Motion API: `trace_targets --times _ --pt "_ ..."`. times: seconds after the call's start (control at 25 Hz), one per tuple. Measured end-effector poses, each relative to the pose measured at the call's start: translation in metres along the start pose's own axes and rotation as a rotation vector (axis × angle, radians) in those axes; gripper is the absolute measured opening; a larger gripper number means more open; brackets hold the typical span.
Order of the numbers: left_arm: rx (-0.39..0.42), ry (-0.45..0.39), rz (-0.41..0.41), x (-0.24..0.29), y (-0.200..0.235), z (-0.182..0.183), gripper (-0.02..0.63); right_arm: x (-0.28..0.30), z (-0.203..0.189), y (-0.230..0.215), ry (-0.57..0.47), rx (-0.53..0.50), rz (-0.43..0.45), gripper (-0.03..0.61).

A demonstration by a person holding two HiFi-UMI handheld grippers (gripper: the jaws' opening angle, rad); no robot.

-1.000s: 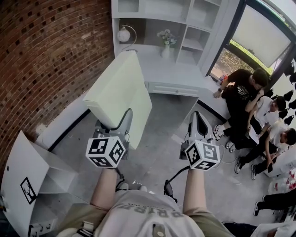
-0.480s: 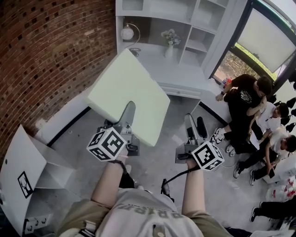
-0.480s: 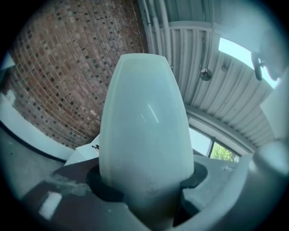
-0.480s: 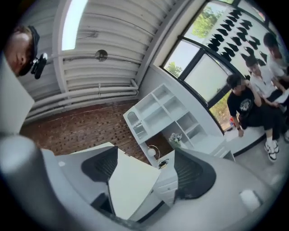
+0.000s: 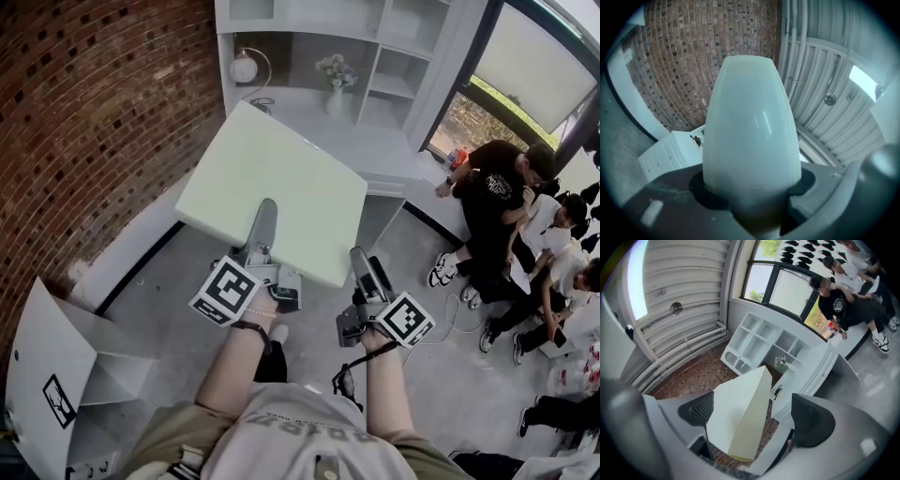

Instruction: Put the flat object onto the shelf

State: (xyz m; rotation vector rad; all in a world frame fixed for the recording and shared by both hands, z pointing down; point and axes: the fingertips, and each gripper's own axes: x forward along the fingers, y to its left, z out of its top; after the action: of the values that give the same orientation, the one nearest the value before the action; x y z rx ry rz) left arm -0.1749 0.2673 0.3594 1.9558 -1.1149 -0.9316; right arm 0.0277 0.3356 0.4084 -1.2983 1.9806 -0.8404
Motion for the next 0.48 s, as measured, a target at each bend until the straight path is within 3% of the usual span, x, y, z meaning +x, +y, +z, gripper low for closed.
trace_targets --times 0.04,0.16,0.36,0.48 --pt "-0.021 0.001 -0.006 0.008 0.002 -0.001 0.310 0.006 -0.002 -0.006 0.008 0.015 -0.012 0.509" --pt "-0.060 0.015 -0.020 0.032 0.010 -0.008 0.310 0.013 -0.006 -0.044 0.029 0.086 -0.162 0.520" --pt "-0.144 0.012 -0.041 0.076 0.024 -0.008 0.310 0.062 0.004 -0.049 0.017 0.198 -0.050 0.522" --pt "-0.150 0.017 -0.051 0.103 0.029 -0.005 0.310 0.091 0.010 -0.050 0.012 0.232 -0.017 0.520"
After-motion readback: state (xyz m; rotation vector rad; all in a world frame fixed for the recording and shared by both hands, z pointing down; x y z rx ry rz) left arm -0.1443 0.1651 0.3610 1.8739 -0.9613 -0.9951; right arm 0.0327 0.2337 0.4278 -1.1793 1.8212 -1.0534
